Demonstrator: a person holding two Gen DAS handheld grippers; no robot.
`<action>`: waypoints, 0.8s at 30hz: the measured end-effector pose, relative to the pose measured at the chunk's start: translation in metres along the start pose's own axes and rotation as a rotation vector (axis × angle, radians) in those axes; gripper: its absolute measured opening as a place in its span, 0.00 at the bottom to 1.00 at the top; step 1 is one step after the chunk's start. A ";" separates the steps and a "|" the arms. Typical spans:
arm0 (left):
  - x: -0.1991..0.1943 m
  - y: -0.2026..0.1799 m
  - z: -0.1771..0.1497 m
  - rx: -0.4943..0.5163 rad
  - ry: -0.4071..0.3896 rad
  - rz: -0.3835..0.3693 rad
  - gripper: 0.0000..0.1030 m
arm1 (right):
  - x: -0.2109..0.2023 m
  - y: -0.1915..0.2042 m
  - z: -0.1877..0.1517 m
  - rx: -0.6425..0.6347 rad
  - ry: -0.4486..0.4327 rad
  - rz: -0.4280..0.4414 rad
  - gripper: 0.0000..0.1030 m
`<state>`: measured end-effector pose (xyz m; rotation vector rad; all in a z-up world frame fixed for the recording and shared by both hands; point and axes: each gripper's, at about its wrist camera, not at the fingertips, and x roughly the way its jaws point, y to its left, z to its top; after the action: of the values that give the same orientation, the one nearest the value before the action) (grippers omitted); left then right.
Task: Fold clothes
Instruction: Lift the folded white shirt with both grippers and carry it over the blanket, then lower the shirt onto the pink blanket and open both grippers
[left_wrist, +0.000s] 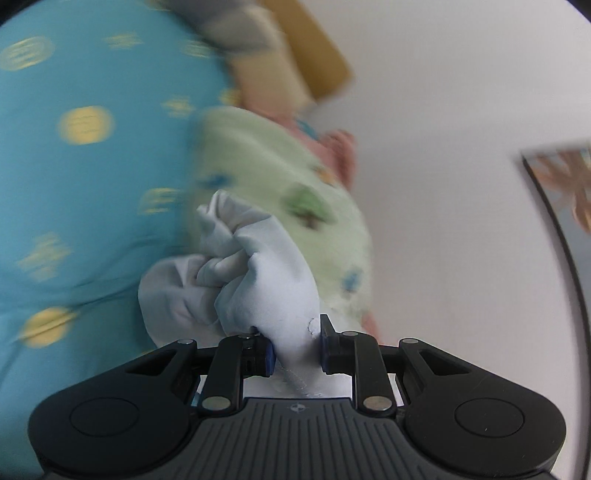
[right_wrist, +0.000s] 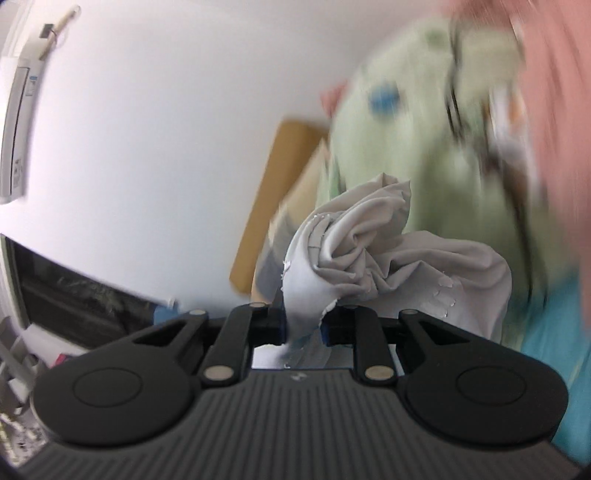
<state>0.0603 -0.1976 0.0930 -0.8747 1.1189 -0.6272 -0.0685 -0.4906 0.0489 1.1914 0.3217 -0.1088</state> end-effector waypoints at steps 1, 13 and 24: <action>0.019 -0.016 -0.002 0.020 0.016 -0.028 0.23 | -0.003 0.006 0.023 -0.032 -0.036 -0.016 0.20; 0.220 -0.128 -0.055 0.335 0.214 -0.267 0.23 | -0.066 -0.023 0.167 -0.267 -0.387 -0.189 0.20; 0.237 -0.044 -0.133 0.525 0.321 -0.150 0.26 | -0.094 -0.133 0.076 -0.159 -0.311 -0.410 0.21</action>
<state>0.0129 -0.4479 -0.0106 -0.4121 1.1004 -1.1546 -0.1766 -0.6179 -0.0167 0.9211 0.2900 -0.6092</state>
